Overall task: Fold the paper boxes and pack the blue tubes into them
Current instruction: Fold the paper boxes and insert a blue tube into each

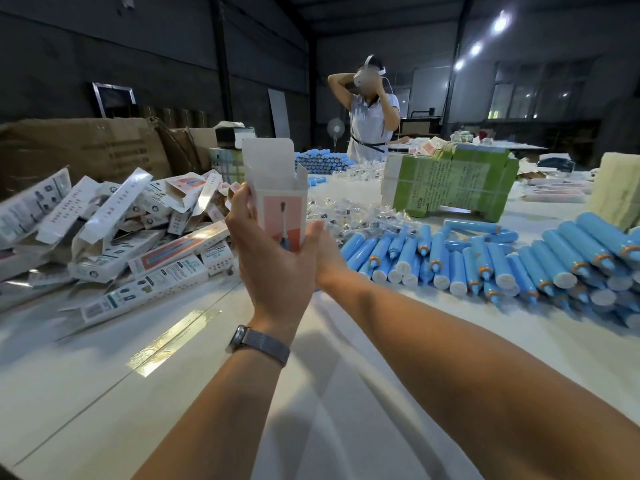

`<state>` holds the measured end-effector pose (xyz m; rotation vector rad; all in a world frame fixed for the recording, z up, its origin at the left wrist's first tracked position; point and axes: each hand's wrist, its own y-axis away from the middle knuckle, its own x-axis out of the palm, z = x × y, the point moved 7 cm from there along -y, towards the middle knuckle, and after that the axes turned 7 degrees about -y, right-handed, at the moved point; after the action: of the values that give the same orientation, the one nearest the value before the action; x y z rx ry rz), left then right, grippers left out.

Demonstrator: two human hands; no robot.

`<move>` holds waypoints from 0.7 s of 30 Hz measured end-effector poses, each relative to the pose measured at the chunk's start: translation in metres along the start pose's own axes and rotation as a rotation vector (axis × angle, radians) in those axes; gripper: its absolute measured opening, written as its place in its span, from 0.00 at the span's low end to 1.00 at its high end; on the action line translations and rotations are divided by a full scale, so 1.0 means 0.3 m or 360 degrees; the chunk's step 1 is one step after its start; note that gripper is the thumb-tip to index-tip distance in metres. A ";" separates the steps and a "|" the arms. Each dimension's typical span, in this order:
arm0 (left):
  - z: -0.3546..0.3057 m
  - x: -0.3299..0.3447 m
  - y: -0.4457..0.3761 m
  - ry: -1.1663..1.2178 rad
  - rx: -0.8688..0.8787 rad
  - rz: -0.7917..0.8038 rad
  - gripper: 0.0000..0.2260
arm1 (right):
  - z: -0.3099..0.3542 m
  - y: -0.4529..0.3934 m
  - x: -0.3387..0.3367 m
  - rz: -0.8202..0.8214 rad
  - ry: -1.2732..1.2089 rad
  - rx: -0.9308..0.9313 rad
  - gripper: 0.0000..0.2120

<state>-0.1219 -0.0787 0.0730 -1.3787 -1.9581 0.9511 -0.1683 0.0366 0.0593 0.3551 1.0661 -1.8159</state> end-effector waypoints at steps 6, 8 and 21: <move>-0.026 0.067 0.059 0.0253 -0.0043 0.0366 0.42 | 0.013 0.071 -0.343 -0.0635 -0.0537 -0.0036 0.13; -0.034 0.088 0.081 0.0273 -0.0010 0.0438 0.40 | 0.040 0.138 -0.481 -0.0779 -0.0792 -0.0128 0.12; -0.073 0.139 0.170 0.0186 0.0008 0.0494 0.33 | 0.220 0.372 -0.700 -0.0700 -0.0611 -0.0671 0.18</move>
<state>-0.0900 -0.0229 0.0469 -1.7287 -1.6847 0.9857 0.0431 0.0913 0.1743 -0.4979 1.2725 -1.8649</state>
